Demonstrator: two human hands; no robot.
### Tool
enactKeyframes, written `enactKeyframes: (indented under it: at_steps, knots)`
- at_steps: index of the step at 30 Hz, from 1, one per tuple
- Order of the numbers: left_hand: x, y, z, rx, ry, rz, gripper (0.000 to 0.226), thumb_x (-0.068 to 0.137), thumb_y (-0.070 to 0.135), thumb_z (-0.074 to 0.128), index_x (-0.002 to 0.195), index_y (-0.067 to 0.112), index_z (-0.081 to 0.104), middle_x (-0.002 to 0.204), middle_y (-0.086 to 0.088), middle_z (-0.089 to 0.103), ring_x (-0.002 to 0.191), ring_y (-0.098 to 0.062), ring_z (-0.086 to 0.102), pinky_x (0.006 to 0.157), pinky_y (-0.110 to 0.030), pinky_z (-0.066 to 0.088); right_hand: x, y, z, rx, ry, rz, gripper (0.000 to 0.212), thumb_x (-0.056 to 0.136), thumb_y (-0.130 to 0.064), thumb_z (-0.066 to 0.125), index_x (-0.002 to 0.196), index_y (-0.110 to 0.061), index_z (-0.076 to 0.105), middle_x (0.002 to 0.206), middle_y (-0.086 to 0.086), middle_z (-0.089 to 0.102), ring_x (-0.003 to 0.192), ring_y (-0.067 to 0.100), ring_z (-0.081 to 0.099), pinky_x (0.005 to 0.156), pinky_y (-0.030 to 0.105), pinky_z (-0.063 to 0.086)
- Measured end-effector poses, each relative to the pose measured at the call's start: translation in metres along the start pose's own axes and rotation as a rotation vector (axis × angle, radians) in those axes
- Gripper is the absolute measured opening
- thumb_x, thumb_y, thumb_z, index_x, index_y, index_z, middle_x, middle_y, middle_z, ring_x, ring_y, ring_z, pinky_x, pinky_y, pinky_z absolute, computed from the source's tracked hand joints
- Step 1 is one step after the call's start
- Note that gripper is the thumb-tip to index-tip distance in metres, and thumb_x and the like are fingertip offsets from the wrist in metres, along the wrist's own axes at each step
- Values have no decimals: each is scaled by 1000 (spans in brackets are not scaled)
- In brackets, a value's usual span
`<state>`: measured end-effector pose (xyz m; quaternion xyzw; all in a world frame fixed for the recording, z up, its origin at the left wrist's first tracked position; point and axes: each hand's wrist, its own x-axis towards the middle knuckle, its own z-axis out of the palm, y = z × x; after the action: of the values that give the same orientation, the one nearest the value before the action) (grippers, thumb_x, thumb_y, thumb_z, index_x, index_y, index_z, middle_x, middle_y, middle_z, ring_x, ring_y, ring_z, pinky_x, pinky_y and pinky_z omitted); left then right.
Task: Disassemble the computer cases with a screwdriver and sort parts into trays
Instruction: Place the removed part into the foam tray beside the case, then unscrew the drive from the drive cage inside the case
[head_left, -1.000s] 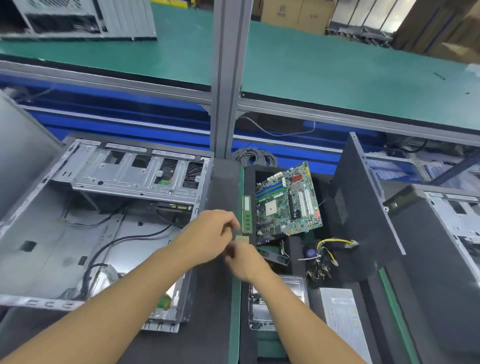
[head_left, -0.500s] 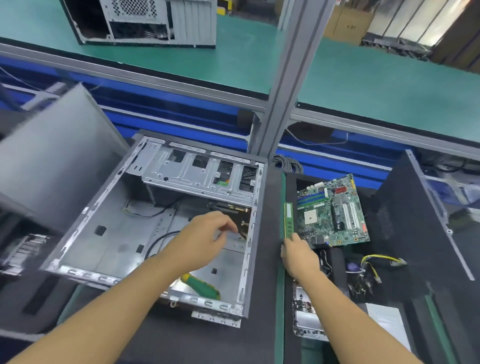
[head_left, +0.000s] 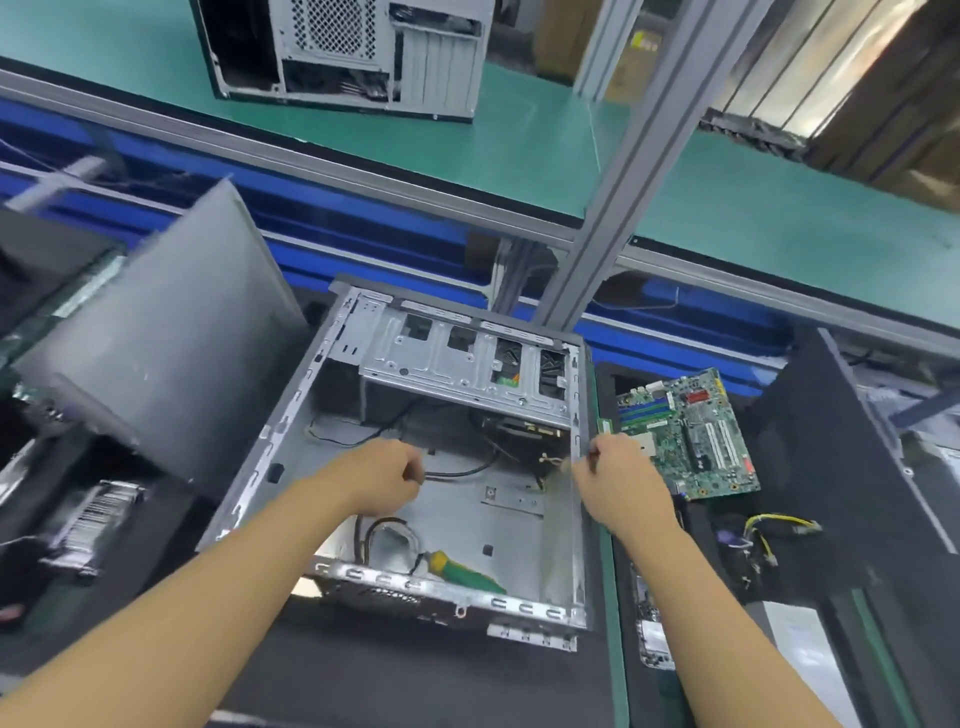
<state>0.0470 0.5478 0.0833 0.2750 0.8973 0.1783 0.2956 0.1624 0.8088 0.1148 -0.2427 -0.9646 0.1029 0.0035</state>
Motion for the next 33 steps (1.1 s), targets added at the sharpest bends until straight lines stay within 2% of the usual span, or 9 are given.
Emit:
enactKeyframes:
  at_steps: [5,9,13,15,18,22,26,29,33]
  knots:
    - [-7,-18,-5,92,-95,58,25,95,25,51,115,25,65,116,5,62,98,-15,56,78,-26,43,-25,-37,8,-143,98,-54,39,88,-13,60,127,-14,60,126,11,50,113,31,45,94,40,38]
    - [-12,-22,-9,86,-81,76,25,96,22,49,114,24,66,110,4,62,80,-12,60,67,-27,54,-34,-69,19,-44,-207,-161,35,94,-12,54,126,-20,64,127,5,55,118,27,50,101,38,41]
    - [-11,-25,-9,147,-46,115,25,96,21,48,112,24,67,102,6,65,60,-2,52,51,-20,39,-43,-86,32,18,-483,-133,31,94,-9,53,123,-17,62,121,4,62,112,25,58,90,33,47]
    - [-11,-27,-9,154,-70,120,23,96,22,50,111,25,67,99,8,64,64,-4,56,56,-21,43,-42,-90,42,-126,-691,-99,27,93,-11,58,120,-11,62,116,7,64,109,31,60,89,36,49]
    - [-14,-30,-4,165,-88,138,22,96,24,52,111,26,67,110,7,64,89,-12,58,75,-25,44,-37,-93,55,-306,-850,-79,20,93,-12,60,111,-6,66,112,11,66,100,32,59,86,37,49]
    - [-17,-38,16,100,-121,132,14,95,24,52,102,29,63,106,10,63,94,-10,60,82,-28,49,-35,-91,71,-398,-928,-31,33,96,-14,55,125,0,62,133,16,59,102,33,57,85,38,46]
    - [-16,-48,26,17,-136,140,12,92,23,54,97,30,62,104,10,62,91,-7,59,70,-20,43,-32,-90,83,-414,-951,-8,33,94,-11,55,124,0,62,131,17,60,110,34,59,84,38,45]
    - [-13,-47,24,30,-113,138,15,92,25,53,102,31,61,116,8,62,95,-10,58,83,-26,49,-33,-86,86,-419,-964,3,31,95,-10,54,123,2,62,123,18,61,97,32,54,90,40,47]
    - [-8,-36,21,43,-153,205,12,94,29,54,103,32,61,115,10,63,100,-9,59,84,-23,46,-36,-76,84,-263,-869,62,35,94,-14,55,126,-1,56,126,17,61,105,34,60,86,39,48]
